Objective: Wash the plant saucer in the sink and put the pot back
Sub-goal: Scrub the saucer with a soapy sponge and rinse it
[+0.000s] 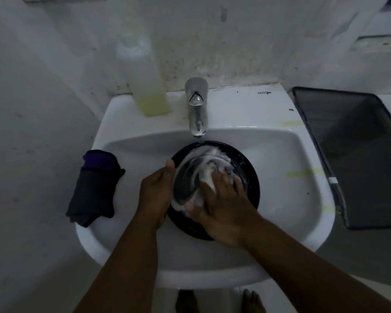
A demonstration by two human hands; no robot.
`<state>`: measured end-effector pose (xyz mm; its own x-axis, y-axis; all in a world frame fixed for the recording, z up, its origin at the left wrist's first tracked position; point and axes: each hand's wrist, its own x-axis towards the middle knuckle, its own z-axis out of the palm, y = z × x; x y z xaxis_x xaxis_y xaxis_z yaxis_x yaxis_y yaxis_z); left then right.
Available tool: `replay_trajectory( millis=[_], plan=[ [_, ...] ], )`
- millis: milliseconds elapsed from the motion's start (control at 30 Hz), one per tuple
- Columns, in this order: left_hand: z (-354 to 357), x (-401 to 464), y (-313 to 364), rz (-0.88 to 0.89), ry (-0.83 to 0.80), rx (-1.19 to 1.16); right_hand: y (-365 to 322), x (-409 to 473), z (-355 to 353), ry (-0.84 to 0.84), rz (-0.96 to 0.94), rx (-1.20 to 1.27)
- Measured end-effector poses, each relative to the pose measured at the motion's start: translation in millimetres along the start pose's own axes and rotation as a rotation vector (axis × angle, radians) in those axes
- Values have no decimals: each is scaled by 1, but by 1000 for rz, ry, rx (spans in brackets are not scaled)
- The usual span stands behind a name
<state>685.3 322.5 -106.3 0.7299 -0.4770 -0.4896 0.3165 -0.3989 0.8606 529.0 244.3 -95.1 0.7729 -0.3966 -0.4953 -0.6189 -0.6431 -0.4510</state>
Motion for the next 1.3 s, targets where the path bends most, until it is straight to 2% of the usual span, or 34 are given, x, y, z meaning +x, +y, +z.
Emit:
replay_trajectory(
  millis=[167, 267, 333, 400, 500, 633, 767, 833, 933, 1000, 1133, 1200, 1300],
  plan=[
    [-6, 4, -3, 35, 77, 11, -11, -8, 18, -35, -117, -23],
    [-9, 4, 0, 39, 83, -13, 3, 2, 11, -1, 41, -16],
    [-8, 2, 2, 43, 85, -2, -4, 10, 13, 47, 61, 40],
    [-10, 3, 3, 50, 102, 17, -15, 3, 21, 7, -11, 81],
    [-18, 5, 1, 62, 122, 1, -13, -18, 29, -84, -53, -29],
    [-13, 2, -2, 69, 93, 24, 8, -4, 9, 67, 171, -184],
    [-10, 2, -7, 66, 63, 28, 17, 16, -9, 204, 170, -275],
    [-13, 3, -6, 53, 81, 4, 11, 9, -3, 154, 150, -231],
    [-16, 3, -4, 62, 112, 16, -7, -15, 16, -49, 73, -106],
    [-15, 2, -4, 77, 103, 53, -9, -21, 21, -94, 90, -105],
    [-11, 1, -10, 59, 11, 51, 2, 8, 1, 107, 219, -128],
    [-9, 2, -11, 51, -32, 27, -1, 26, -10, 158, 160, -130],
    [-8, -1, -6, -7, -95, -61, -21, 34, -13, 77, -3, -47]
  ],
)
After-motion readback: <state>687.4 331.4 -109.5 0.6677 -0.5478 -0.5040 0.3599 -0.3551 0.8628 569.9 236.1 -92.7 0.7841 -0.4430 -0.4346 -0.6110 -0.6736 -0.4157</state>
